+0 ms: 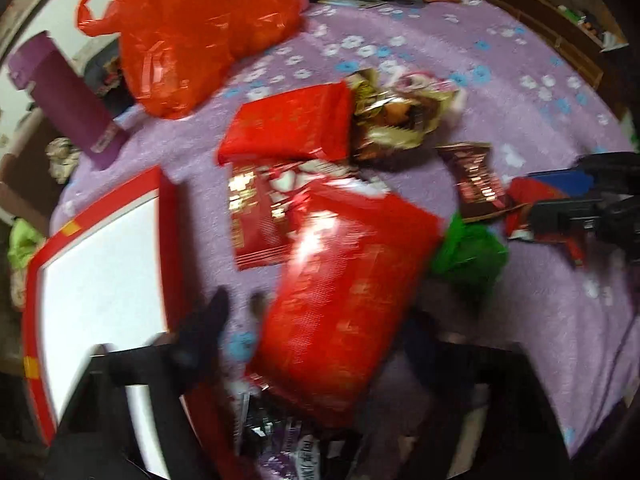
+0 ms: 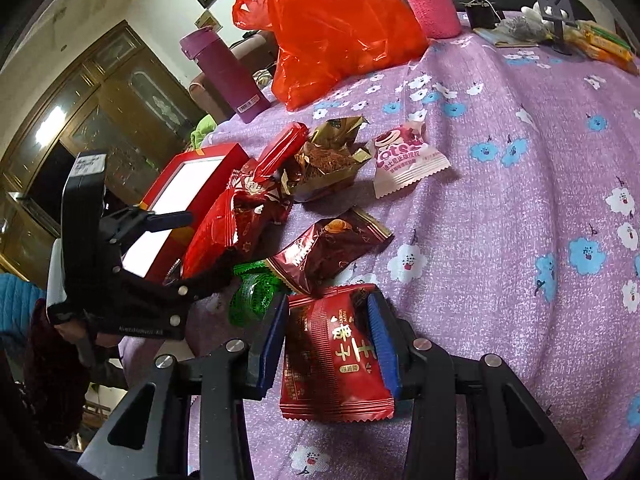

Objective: Organize snacks
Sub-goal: 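Close the left gripper on the long red packet while the right gripper holds its packet, then lift the long red packet with the left gripper while the right gripper holds its packet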

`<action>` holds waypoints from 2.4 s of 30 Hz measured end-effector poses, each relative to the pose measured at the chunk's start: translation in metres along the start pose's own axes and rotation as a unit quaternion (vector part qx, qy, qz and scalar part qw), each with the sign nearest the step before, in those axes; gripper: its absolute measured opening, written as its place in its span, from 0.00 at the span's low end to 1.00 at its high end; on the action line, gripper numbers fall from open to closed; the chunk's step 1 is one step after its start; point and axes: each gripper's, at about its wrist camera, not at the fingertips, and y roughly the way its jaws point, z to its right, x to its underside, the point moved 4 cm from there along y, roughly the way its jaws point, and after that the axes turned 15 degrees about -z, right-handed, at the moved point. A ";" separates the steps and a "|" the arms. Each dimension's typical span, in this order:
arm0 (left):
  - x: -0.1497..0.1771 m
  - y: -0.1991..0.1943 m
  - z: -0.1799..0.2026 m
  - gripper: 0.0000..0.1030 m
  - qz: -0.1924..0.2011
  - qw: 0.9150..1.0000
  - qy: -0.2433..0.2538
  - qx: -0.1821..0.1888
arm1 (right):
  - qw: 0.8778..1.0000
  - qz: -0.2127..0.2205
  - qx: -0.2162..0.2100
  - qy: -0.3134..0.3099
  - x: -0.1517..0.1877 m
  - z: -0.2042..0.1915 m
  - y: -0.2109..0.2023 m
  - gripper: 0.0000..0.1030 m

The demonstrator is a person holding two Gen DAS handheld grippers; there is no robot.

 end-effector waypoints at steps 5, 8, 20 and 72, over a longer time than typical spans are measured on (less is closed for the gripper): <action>0.005 -0.004 0.009 0.46 0.013 1.000 0.009 0.001 | 1.000 0.001 -0.005 0.005 0.000 0.002 -0.001 0.41; 0.011 -0.013 0.007 0.44 0.031 0.999 -0.004 0.034 | 1.000 0.002 -0.007 0.005 -0.001 0.003 -0.001 0.41; 0.055 -0.071 -0.019 0.24 0.119 0.986 -0.077 0.083 | 0.997 0.040 -0.049 -0.041 0.002 -0.018 -0.017 0.40; 0.057 -0.040 -0.003 0.47 0.069 0.984 -0.134 0.099 | 0.990 0.041 -0.132 0.035 -0.023 -0.016 -0.007 0.40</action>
